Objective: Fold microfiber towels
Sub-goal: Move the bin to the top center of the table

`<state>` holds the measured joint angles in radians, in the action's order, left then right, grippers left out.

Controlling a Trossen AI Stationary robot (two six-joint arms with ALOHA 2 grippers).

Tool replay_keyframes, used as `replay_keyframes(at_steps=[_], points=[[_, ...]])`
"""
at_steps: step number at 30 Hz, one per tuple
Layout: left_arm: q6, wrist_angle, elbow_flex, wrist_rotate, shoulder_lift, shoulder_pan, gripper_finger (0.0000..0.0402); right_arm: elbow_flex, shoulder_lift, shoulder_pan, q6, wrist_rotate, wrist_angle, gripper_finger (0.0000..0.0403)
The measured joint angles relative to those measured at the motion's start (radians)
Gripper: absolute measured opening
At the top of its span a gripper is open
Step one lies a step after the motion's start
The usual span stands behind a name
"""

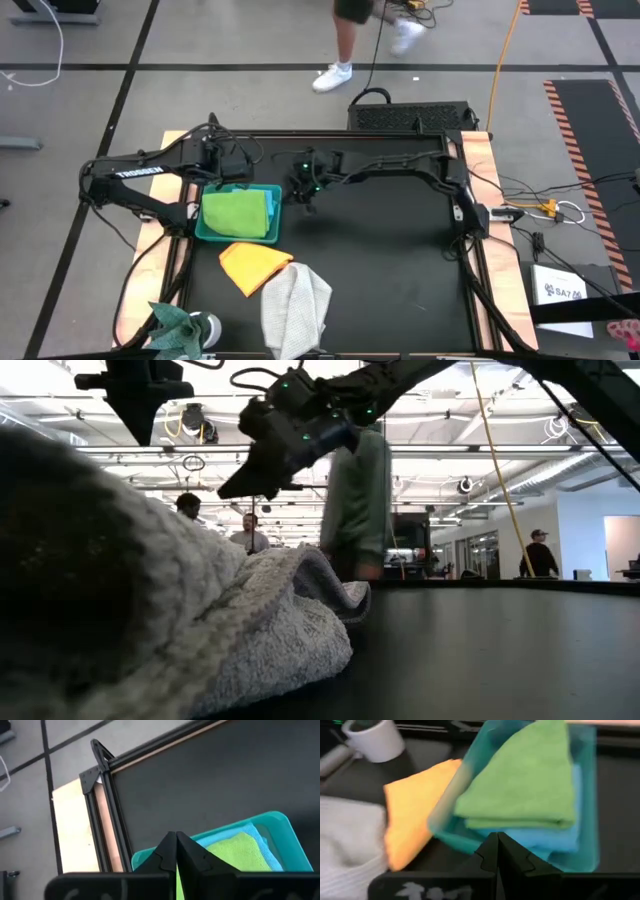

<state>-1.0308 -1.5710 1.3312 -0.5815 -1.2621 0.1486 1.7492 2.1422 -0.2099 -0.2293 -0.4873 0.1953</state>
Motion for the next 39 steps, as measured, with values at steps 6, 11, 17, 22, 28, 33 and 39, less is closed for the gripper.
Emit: replay_keyframes(at_steps=[6,11,17,22,28,33,39], points=[[-0.022,-0.001,0.0,-0.035,0.022,0.003,0.0003,0.084,0.077,0.018,-0.027,0.048,0.001,0.0],[-0.045,0.0,0.0,-0.048,0.046,0.003,0.0006,0.095,0.122,0.033,-0.075,0.121,0.006,0.0],[-0.056,0.005,0.0,-0.048,0.05,0.003,0.0007,0.095,0.131,0.029,-0.105,0.15,0.01,0.0],[-0.079,0.01,0.0,-0.048,0.05,-0.001,0.0003,0.094,0.13,0.007,-0.109,0.159,0.046,0.0],[-0.086,0.011,0.0,-0.048,0.05,-0.006,0.001,0.093,0.131,-0.022,-0.193,0.232,0.14,0.0],[-0.079,0.025,0.0,-0.048,0.05,-0.006,0.0003,0.092,0.109,-0.018,-0.202,0.189,0.108,0.0],[-0.079,0.026,0.0,-0.048,0.05,-0.005,0.0009,0.093,0.098,0.035,-0.31,0.12,0.081,0.0]])
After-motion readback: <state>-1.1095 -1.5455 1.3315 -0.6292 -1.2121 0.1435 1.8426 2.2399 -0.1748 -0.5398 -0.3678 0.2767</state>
